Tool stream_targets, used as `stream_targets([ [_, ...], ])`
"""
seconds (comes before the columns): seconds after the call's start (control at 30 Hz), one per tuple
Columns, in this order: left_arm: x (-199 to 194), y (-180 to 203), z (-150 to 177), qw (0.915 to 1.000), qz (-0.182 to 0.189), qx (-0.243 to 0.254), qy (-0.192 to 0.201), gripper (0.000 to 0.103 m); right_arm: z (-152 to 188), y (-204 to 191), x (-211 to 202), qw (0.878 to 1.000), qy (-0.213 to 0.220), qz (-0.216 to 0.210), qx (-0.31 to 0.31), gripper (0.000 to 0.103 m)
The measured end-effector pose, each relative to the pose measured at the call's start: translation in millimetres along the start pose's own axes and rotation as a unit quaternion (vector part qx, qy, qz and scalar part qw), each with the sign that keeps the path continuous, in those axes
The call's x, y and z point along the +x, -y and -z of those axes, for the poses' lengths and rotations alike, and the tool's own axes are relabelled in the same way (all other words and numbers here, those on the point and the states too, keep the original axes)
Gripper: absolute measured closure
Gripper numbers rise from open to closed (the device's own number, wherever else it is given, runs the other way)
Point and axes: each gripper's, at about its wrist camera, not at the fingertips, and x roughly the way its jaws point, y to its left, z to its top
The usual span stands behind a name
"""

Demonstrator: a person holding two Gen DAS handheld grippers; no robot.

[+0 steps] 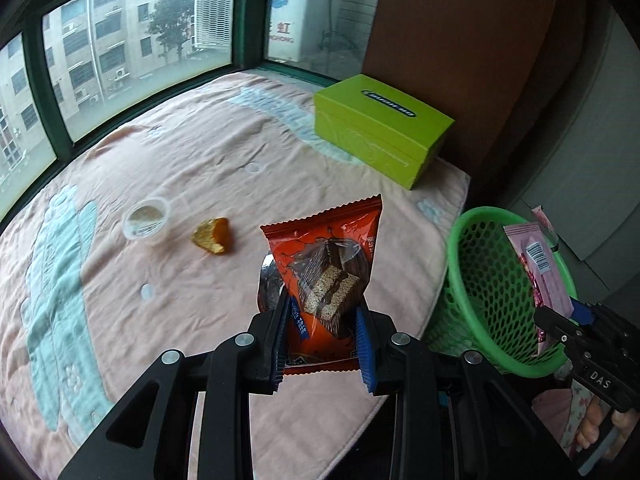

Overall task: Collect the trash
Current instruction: 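Carry the pink package into the basket and release it with the right gripper while left carries the orange wrapper, then lower the orange snack wrapper into the green basket and open the left gripper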

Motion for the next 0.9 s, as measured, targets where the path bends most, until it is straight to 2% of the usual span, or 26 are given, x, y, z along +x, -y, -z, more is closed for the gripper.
stream_targets([
  [0.37,7.5,39.7,-10.8,0.9992,0.020,0.035,-0.002,0.075,7.8,40.6,-3.3,0.998,-0.012,0.055,0.033,0.047],
  [0.57,8.0,59.1,-15.6,0.9981,0.031,0.054,0.000,0.075,10.6,55.9,-9.2,0.997,-0.008,0.064,0.051,0.036],
  [0.9,13.8,97.9,-21.6,0.9948,0.057,0.084,-0.006,0.075,14.4,78.9,-26.4,0.994,0.007,0.078,0.077,0.030],
])
